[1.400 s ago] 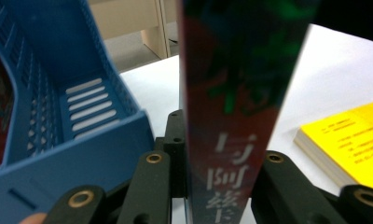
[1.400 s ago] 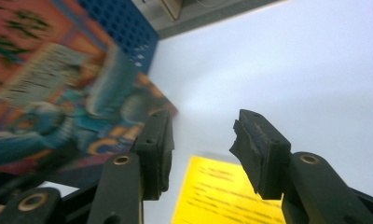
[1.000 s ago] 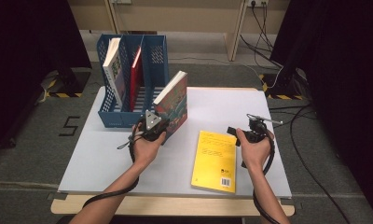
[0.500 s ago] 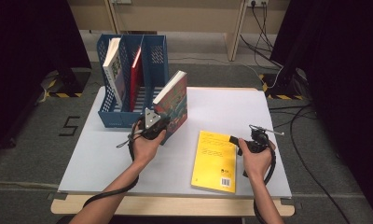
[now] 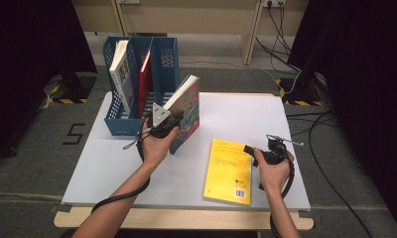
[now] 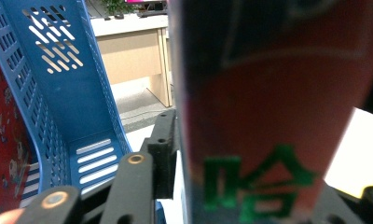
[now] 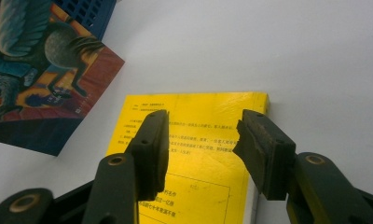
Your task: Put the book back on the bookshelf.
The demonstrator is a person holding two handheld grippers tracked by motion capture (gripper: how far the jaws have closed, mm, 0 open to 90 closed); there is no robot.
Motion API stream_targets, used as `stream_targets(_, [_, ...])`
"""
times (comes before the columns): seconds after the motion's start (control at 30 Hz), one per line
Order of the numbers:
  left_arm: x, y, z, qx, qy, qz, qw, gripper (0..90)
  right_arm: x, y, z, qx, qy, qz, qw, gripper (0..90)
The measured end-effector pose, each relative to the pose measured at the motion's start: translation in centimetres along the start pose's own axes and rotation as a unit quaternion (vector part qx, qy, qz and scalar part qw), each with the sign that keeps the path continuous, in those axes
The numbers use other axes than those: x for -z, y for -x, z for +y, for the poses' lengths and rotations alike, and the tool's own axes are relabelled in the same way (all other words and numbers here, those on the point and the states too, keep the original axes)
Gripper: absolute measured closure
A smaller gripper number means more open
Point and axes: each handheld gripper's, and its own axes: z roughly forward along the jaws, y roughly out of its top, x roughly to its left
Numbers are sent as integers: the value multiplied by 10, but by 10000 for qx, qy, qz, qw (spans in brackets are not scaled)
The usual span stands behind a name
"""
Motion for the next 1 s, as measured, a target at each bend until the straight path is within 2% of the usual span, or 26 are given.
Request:
stream_targets(0.1, [-1,-1,-1,14,61,26,10000,578,1,0,-2,-17,2,41,10000,518])
stream_targets(0.2, [-1,-3,0,-13,78,7,10000,572,1,1,-3,-61,10,39,10000,518])
stream_targets(0.27, [-2,-3,2,-16,58,-66,10000,597,1,2,-4,-85,14,34,10000,518])
stream_targets(0.33, [-2,-3,3,-106,25,-77,9999,635,1,3,-4,-66,25,35,10000,518])
stream_targets(0.43, [-4,-3,6,-86,40,-125,9999,656,1,2,-5,-119,29,44,9999,518])
stream_targets(0.6, [-5,-1,7,-129,5,-140,9998,707,1,4,-5,-59,49,26,10000,520])
stream_targets(0.7, [-5,-1,7,-45,4,-176,9998,727,1,5,-5,-12,70,-17,10000,522])
stream_targets(0.8, [-5,-1,7,-3,-14,-193,9998,733,0,4,-7,-73,93,-38,9999,523])
stream_targets(0.83, [-5,-1,7,-1,-24,-193,9998,734,0,5,-7,21,101,-56,9999,522])
stream_targets(0.87, [-5,-1,8,1,-39,-194,9998,735,-1,4,-8,-22,90,-25,10000,521])
stream_targets(1.0, [-5,-1,8,11,-50,-210,9998,737,-4,4,-11,51,78,-91,9999,521])
